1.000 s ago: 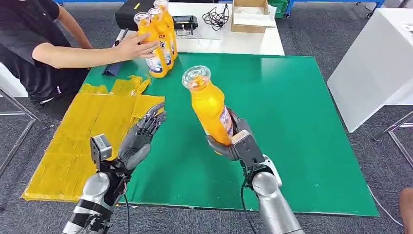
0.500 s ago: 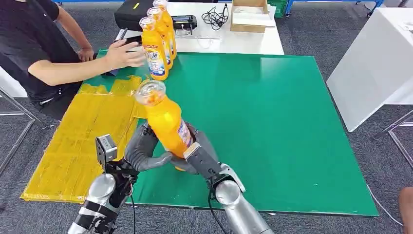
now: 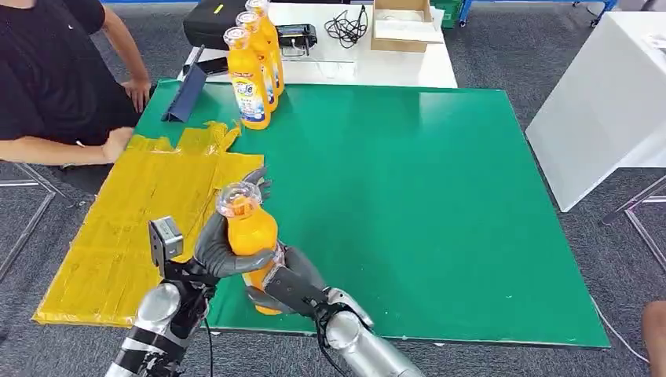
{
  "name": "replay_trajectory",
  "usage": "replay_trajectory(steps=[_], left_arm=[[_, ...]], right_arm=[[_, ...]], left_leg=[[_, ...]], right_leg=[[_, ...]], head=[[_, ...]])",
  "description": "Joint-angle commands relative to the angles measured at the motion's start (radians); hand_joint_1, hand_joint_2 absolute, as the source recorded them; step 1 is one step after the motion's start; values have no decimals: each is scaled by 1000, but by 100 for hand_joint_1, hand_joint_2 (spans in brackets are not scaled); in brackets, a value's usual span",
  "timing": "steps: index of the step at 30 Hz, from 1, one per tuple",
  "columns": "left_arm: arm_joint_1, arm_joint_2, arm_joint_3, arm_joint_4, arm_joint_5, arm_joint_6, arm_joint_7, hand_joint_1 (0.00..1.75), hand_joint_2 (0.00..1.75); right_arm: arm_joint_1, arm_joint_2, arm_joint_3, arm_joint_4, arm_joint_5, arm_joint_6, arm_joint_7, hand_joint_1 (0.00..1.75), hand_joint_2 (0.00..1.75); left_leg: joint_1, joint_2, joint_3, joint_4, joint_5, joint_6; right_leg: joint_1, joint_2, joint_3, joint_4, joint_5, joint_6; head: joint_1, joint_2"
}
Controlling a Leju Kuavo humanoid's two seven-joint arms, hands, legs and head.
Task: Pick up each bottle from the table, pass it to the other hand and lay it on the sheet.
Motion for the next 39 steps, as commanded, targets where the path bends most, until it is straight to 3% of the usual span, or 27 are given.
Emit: replay_trajectory(steps=[1, 35, 39], left_arm=[[-96, 2, -52, 51, 2, -22, -8, 175, 175], [-115, 37, -109, 114, -90, -66, -64, 175, 175], [-106, 42, -100, 100, -100, -58, -75, 175, 175]], right_arm=[[-13, -13, 160, 162, 15, 22, 3, 175, 175], [-44, -13, 24, 100, 47, 8, -27, 175, 175], [-66, -26, -75, 31, 86, -25, -46, 175, 175]], left_leg=[[1, -5, 1, -1, 1, 1], [0, -2, 1, -1, 1, 1], [0, -1, 1, -2, 1, 1]], right_leg=[[1, -6, 4, -2, 0, 0], [0, -3, 2, -1, 0, 0], [0, -2, 3, -2, 1, 0]], head=[[0, 0], [0, 0], [0, 0]])
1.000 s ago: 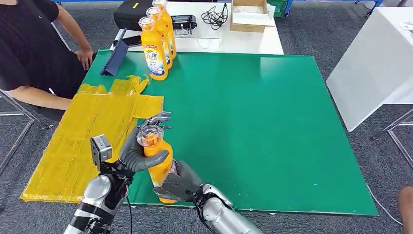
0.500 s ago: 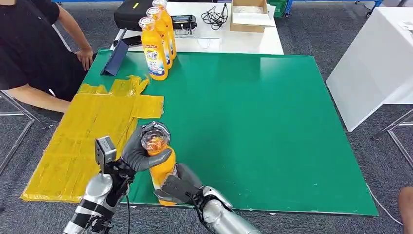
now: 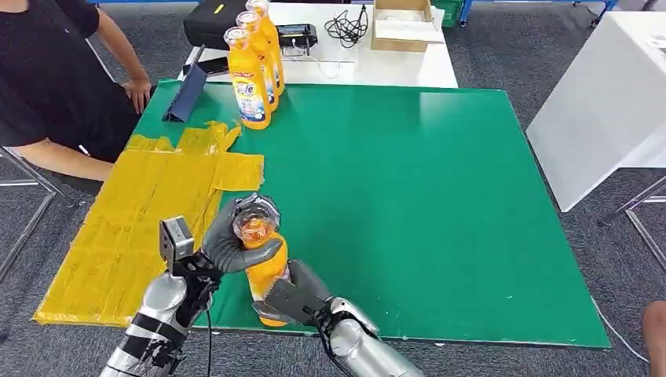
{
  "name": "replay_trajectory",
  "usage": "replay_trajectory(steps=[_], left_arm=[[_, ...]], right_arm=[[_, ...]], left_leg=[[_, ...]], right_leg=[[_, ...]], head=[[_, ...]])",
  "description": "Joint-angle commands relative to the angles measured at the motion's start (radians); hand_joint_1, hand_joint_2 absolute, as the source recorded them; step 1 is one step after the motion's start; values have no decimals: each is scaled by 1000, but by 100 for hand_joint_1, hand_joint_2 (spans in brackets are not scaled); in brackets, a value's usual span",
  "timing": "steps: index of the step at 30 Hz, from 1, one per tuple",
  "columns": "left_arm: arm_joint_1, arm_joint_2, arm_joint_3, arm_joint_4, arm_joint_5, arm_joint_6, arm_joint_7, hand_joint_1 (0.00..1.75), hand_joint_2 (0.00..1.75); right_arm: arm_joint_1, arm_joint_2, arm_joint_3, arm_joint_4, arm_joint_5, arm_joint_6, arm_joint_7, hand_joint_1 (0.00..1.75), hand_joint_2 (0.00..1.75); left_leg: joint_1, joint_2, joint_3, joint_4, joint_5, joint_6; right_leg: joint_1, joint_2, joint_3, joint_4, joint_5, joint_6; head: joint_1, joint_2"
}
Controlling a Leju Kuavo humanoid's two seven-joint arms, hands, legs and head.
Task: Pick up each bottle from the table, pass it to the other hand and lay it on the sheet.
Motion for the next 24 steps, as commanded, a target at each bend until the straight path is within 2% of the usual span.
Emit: replay_trajectory(steps=[1, 2, 3, 4, 5, 6, 9, 18, 24], left_arm=[[-35, 13, -48, 47, -12, -4, -8, 175, 175], [-34, 12, -47, 46, -12, -5, -8, 175, 175], [-30, 13, -44, 34, -40, 18, -16, 175, 175], [-25, 12, -40, 22, -50, 26, -19, 175, 175], [-25, 14, -38, 14, -57, 28, -21, 175, 175], [-11, 14, -26, -13, -79, 50, -24, 175, 175], [18, 21, -5, -67, -122, 73, -33, 175, 175], [74, 27, -3, -155, -247, 150, -71, 175, 175], [87, 51, -42, -228, -551, 369, -87, 175, 175]], right_arm=[[-56, -27, -91, -66, 66, -2, -11, 175, 175], [-54, -28, -100, -75, 73, 6, -6, 175, 175], [-51, -36, -115, -111, 113, -60, -22, 175, 175], [-40, -42, -149, -167, 122, -72, -33, 0, 175], [-39, -63, -161, -233, 151, -85, -29, 0, 0], [-33, -78, -200, -312, 168, -58, 24, 0, 0], [-18, -116, -282, -453, 199, -18, 50, 0, 0], [17, -179, -381, -592, 225, -10, 57, 0, 0], [73, -221, -459, -725, 229, -2, 50, 0, 0]], left_leg=[[0, -1, 2, -2, 1, 2], [0, -1, 0, 0, 1, 1], [0, -2, 1, -1, 1, 1], [0, -1, -1, 0, 1, 1], [0, -1, 0, 0, 1, 1], [0, -1, 0, 0, 0, 1], [0, 0, -2, 1, 0, 1], [-1, -2, 1, -1, 0, 2], [0, -6, -1, 1, 0, 1]], right_leg=[[0, -3, 3, -2, 1, 0], [0, -3, 1, -1, 1, 0], [0, -3, 2, -2, 1, 0], [0, -2, 0, 0, 0, 0], [0, -2, 1, -1, 1, 0], [0, -2, 1, -1, 0, 0], [0, -1, -2, 1, 1, 0], [-1, -1, 2, -2, 0, 1], [0, -5, 1, -1, 0, 0]], head=[[0, 0], [0, 0], [0, 0], [0, 0], [0, 0], [0, 0], [0, 0], [0, 0], [0, 0]])
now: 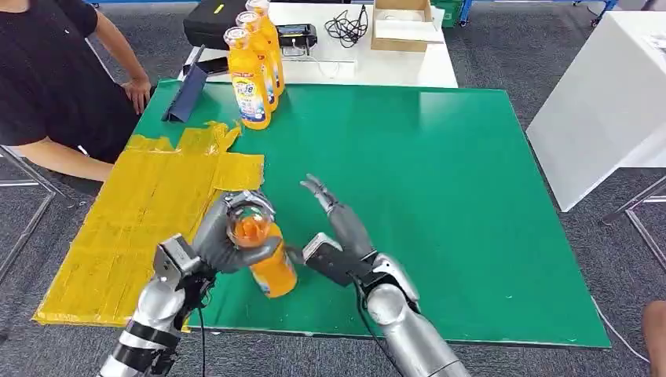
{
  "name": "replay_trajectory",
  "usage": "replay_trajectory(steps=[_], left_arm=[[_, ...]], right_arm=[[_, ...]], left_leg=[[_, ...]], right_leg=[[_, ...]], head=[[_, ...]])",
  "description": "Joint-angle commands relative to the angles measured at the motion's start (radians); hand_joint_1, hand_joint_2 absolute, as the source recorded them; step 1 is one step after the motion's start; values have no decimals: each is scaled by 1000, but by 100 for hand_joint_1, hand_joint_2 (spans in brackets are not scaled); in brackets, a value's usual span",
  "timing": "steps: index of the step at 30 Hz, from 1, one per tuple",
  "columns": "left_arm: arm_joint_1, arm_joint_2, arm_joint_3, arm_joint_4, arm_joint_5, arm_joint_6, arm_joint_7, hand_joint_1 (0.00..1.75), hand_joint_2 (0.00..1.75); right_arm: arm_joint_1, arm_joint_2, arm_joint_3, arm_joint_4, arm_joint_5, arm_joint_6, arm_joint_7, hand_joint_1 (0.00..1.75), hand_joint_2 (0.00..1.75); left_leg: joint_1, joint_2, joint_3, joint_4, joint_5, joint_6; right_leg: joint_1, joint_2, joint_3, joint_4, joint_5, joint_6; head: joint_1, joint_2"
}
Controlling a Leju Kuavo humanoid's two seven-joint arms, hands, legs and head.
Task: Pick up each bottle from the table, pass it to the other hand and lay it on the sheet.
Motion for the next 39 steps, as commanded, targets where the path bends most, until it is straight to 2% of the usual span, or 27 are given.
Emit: replay_trajectory(steps=[1, 6, 10, 14, 24, 27, 29, 33, 35, 39], left_arm=[[28, 51, -62, -101, -347, 256, -4, 175, 175], [27, 55, -69, -104, -382, 280, 1, 175, 175], [4, 67, -129, -55, -682, 467, 82, 175, 175], [-28, 72, -184, 7, -808, 548, 145, 175, 175], [-75, 68, -261, 144, -1009, 620, 229, 175, 175], [-102, 49, -308, 266, -1084, 636, 261, 175, 175], [-145, 35, -340, 423, -1182, 658, 319, 175, 175], [-226, 3, -331, 736, -1162, 667, 320, 175, 175], [-267, -5, -321, 877, -1143, 722, 295, 175, 175], [-286, 1, -291, 965, -1131, 677, 310, 175, 175]], right_arm=[[36, -115, -147, -238, -1, 19, -3, 0, 0], [42, -118, -152, -251, -5, 23, -6, 0, 0], [58, -128, -165, -303, -14, 25, -12, 0, 0], [55, -137, -163, -327, -35, 44, -4, 0, 0], [42, -139, -161, -328, -53, 47, -10, 0, 0], [27, -135, -154, -306, -60, 54, -12, 0, 0], [11, -133, -147, -285, -68, 62, -14, 0, 0], [-12, -131, -124, -250, -76, 81, -22, 0, 0], [-17, -132, -112, -239, -77, 83, -22, 0, 0], [-21, -137, -97, -232, -87, 93, -26, 0, 0]], left_leg=[[1, -4, 1, -1, 0, 2], [0, -2, 0, -1, 0, 1], [0, -3, 0, -1, 1, 1], [0, -4, 1, -1, 1, 1], [0, -2, 2, -2, 1, 1], [-1, -3, 4, -3, 2, 1], [-1, -3, 4, -4, 2, 1], [-1, -2, 4, -4, 2, 1], [-1, -1, 4, -4, 2, 1], [0, 0, 4, -3, 1, 1]], right_leg=[[1, -6, 3, -2, 0, 0], [0, -3, 1, -1, 0, 0], [0, -4, 2, -1, 0, 0], [1, -5, 3, -2, 0, 0], [0, -3, 3, -2, 0, 0], [0, -4, 5, -4, 1, 0], [0, -4, 5, -4, 1, 0], [0, -4, 5, -4, 2, 0], [0, -2, 5, -4, 2, 0], [0, -1, 5, -3, 2, 0]], head=[[1, 0], [0, 0], [0, 0], [0, 0], [0, 0], [0, 0], [0, 0], [0, 0], [0, 0], [0, 0]])
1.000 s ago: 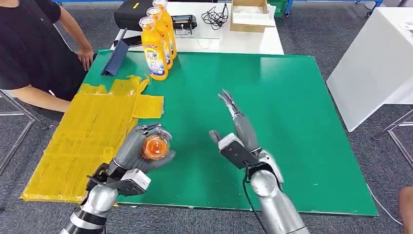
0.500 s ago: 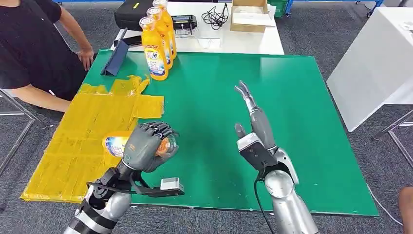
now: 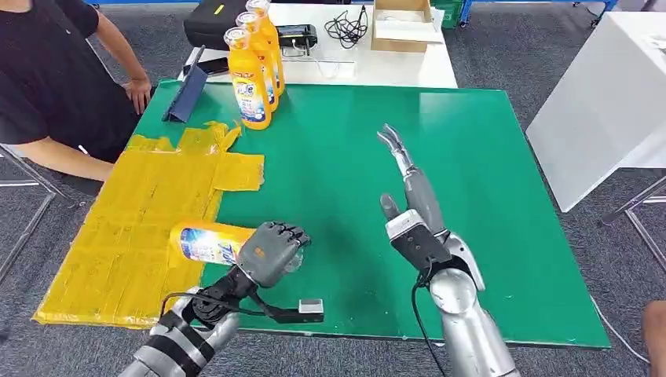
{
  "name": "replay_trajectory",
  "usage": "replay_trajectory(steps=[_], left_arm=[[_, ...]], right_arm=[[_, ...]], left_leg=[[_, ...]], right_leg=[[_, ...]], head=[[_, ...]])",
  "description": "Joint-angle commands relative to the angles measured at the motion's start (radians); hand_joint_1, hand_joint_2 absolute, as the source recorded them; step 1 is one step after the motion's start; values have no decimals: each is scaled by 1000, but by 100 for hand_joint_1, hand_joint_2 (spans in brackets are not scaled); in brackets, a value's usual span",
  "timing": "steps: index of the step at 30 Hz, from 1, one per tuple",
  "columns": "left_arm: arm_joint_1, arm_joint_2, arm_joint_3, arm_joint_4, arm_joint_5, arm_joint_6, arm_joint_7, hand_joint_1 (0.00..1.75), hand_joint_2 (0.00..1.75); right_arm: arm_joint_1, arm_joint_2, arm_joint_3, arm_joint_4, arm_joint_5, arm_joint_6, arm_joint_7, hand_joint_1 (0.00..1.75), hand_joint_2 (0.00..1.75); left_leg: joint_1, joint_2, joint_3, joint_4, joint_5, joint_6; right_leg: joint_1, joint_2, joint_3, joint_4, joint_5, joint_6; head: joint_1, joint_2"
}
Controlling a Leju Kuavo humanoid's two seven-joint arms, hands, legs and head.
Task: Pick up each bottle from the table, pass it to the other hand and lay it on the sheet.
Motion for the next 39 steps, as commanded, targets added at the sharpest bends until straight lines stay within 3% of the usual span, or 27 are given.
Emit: replay_trajectory(steps=[1, 2, 3, 4, 14, 16, 19, 20, 25, 28, 33, 39], left_arm=[[-150, -22, 2, 524, 26, 5, -9, 175, 175], [-163, -21, 23, 577, 40, 7, -11, 175, 175], [-168, -23, 39, 603, 38, 28, 5, 126, 175], [-174, -27, 55, 624, 24, 40, 41, 0, 175], [-176, -32, 56, 613, 16, 32, 49, 0, 175], [-166, -26, 81, 590, 52, 28, 11, 0, 175], [-123, -22, 159, 457, 232, -57, -157, 0, 175], [-88, -20, 181, 358, 342, -126, -244, 0, 0], [49, -20, 268, -132, 797, -442, -357, 0, 0], [92, -54, 374, -367, 1130, -669, -399, 0, 0], [134, -135, 487, -478, 1302, -778, -409, 0, 0], [172, -154, 532, -460, 1402, -867, -433, 0, 0]], right_arm=[[-64, -29, 52, 101, -15, 15, -7, 0, 0], [-65, -35, 62, 102, -19, 21, -11, 0, 0], [-60, -38, 66, 98, -19, 21, -11, 0, 0], [-51, -40, 68, 91, -19, 21, -11, 0, 0], [-42, -44, 69, 81, -19, 21, -10, 0, 0], [-33, -48, 68, 80, -20, 20, -10, 0, 0], [-6, -54, 57, 80, -21, 20, -9, 0, 0], [-2, -55, 56, 86, -15, 18, -9, 0, 0], [27, -41, 58, 127, 71, -19, -30, 0, 0], [92, 12, 29, 111, 49, -28, -99, 0, 0], [176, 62, 4, 71, 5, -26, -146, 0, 0], [232, 69, -10, 0, -2, -39, -183, 0, 0]], left_leg=[[0, 0, 4, -3, 1, 1], [0, 1, 5, -3, 1, 1], [0, 1, 4, -3, 0, 1], [0, 3, 6, -4, 1, 1], [0, 3, 9, -4, 2, 1], [0, 3, 10, -4, 2, 1], [0, 2, 13, -3, 1, 1], [1, 2, 13, -3, 1, 1], [2, 1, 11, -1, 0, 1], [2, -1, 8, -1, 1, 1], [1, 1, 6, -1, 0, 0], [1, 1, 5, -2, 0, 0]], right_leg=[[0, -1, 3, -2, 1, 0], [0, -1, 4, -3, 1, 0], [0, 0, 4, -2, 1, 0], [0, 2, 5, -4, 1, 0], [0, 2, 11, -4, 4, 0], [0, 2, 12, -3, 3, 0], [0, 1, 14, -3, 2, -1], [0, 2, 15, -2, 3, -2], [1, 0, 12, -1, 3, -3], [2, -1, 10, -2, 3, -3], [2, 0, 7, -1, 2, -3], [1, 0, 5, -2, 2, -3]], head=[[0, 0], [0, 0], [0, 0], [0, 0], [0, 0], [0, 0], [0, 0], [0, 0], [0, 0], [0, 0], [0, 0], [0, 0]])
